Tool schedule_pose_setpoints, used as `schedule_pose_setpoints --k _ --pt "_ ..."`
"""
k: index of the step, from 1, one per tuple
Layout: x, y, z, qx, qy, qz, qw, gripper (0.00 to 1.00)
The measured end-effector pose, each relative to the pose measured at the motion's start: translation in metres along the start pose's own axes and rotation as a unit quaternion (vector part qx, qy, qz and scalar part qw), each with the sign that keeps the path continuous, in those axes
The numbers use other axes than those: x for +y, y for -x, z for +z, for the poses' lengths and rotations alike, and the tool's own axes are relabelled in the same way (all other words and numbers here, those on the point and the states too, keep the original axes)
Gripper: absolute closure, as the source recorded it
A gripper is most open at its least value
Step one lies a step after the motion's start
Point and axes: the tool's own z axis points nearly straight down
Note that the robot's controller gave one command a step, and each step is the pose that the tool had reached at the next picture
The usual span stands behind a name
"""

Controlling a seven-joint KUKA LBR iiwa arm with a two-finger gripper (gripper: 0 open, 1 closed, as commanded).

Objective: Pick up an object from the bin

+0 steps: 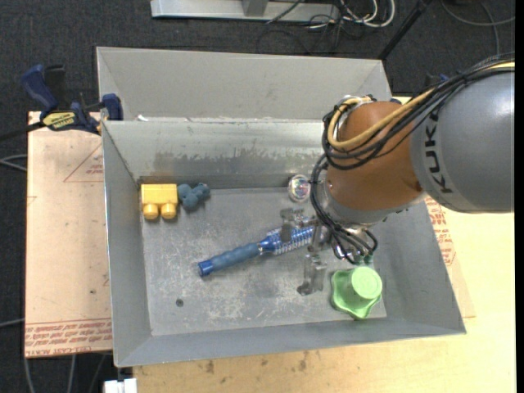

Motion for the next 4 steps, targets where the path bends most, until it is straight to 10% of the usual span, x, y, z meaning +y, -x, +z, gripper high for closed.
schedule_pose_setpoints --k 1,2,3,4 --pt "-0.01 0.04 0.079 -0.0071 -0.002 0.002 1.0 0.0" --pt "0.004 0.08 0.088 -0.0045 -0.001 0.001 1.0 0.0" --pt "0.003 0.078 0.089 -0.0022 -0.002 0.002 1.0 1.0" --pt "-0.014 0.068 -0.031 -0.0064 -0.002 0.032 0.9995 1.0"
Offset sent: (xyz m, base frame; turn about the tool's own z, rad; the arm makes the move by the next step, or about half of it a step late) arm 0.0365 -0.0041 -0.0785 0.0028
